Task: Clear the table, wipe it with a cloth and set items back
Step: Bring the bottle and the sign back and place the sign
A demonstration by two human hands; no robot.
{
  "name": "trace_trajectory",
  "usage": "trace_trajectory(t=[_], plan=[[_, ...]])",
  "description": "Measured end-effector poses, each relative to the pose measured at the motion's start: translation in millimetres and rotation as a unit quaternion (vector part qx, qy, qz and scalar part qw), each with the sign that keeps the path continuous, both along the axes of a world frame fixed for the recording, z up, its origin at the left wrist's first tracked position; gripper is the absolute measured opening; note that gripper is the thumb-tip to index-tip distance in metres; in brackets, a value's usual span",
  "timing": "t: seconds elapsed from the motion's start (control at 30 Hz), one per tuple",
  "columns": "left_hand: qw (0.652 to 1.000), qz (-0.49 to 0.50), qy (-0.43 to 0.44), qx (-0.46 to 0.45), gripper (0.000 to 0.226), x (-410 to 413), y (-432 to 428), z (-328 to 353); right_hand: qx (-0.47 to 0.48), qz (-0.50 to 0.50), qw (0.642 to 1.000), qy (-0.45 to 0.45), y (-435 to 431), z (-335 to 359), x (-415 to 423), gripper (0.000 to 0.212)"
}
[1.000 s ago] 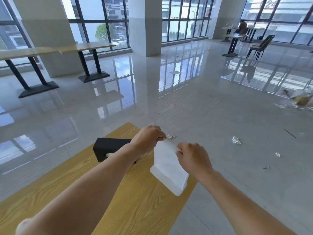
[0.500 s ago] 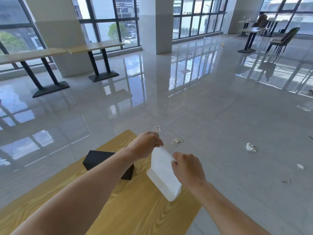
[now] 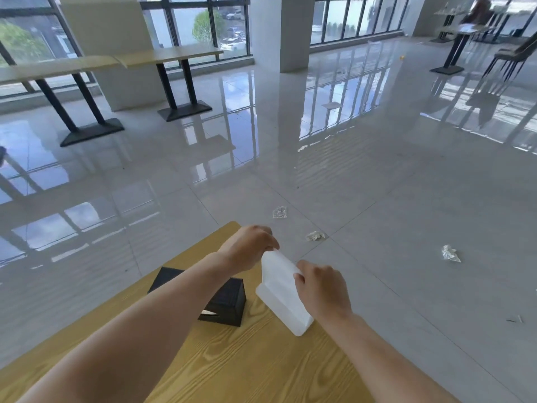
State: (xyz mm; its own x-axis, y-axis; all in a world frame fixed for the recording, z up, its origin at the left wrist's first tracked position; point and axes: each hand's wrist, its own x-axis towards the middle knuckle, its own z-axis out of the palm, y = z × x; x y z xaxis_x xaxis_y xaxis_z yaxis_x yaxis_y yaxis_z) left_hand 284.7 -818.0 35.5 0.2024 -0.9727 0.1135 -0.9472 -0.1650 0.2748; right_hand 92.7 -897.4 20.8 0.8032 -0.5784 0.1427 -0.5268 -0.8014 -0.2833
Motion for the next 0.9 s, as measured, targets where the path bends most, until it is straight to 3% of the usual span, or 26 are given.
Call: trace_trajectory(t=[0.17, 0.23, 0.3, 0.5, 0.9], plan=[[1.0, 0.008, 0.006, -0.008, 0.023, 16.3, -1.1, 8.9, 0.006, 0.012, 1.0, -0.014, -6.1, 6.7, 20.1, 0.025], [0.999, 0.033, 0.006, -0.012, 0.025, 70.8, 3.2, -5.9, 0.021, 0.047, 0.999, 0.012, -11.8, -7.5, 71.2, 0.02], [0.999, 0.03, 0.007, -0.013, 0.025, 76.1, 4.1, -3.8, 0.022, 0.036, 0.998, 0.038, -14.3, 1.7, 65.3, 0.019], [0.999, 0.043, 0.02, -0.023, 0.024, 103.3, -1.9, -3.8, 0.024, 0.041, 0.999, 0.003, -17.2, -1.3, 78.4, 0.032], [0.99, 0.117, 0.067, -0.038, 0.021, 163.2, -12.3, -1.8, 0.016, 0.05, 0.998, -0.047, -20.1, -5.5, 147.8, 0.031]])
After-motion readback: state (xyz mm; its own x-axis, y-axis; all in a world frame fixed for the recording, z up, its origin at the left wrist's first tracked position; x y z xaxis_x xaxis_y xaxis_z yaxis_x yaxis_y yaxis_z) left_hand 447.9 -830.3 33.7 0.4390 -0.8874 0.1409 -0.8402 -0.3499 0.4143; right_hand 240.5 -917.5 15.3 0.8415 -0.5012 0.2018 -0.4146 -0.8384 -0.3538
